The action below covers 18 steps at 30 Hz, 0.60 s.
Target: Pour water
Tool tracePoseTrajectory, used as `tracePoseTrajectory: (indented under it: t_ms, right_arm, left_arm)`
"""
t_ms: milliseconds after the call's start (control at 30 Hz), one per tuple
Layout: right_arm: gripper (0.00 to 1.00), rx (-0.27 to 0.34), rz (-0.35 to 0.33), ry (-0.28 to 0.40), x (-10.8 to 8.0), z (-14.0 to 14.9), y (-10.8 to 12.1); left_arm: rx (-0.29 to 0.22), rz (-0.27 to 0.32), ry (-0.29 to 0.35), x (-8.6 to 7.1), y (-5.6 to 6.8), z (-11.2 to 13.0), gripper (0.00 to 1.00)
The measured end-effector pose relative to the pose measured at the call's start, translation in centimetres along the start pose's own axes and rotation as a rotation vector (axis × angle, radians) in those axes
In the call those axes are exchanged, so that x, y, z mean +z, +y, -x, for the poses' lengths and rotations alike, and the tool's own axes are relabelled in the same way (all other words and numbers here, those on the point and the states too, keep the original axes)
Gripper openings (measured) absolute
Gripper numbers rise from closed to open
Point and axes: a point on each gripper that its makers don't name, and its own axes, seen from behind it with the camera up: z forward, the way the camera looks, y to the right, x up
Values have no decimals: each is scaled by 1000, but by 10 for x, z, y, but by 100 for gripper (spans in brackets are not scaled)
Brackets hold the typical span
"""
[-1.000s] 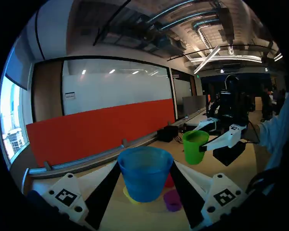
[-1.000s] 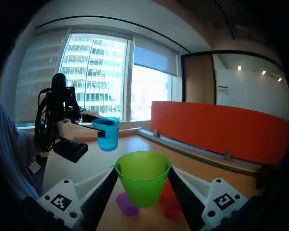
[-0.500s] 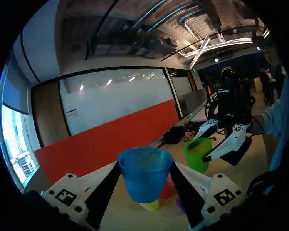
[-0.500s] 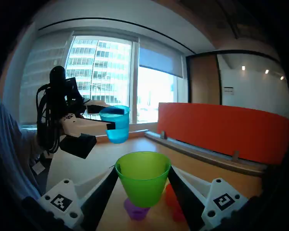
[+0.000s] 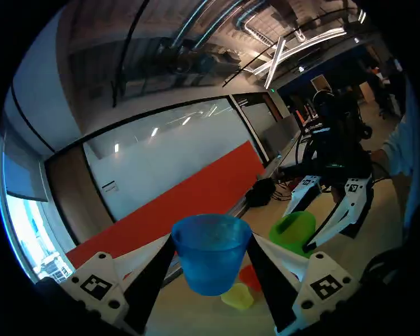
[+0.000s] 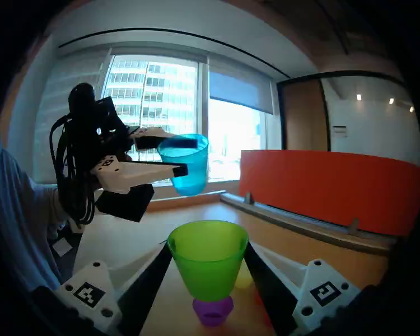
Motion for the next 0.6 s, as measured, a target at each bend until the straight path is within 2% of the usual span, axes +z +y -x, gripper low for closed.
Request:
tracePoseTrajectory:
  t_ms: [600]
  right_arm:
    - [91,8,-58,-5,13,8,-24]
  left_arm:
    - [188,-19,-11,3,0,-20,87]
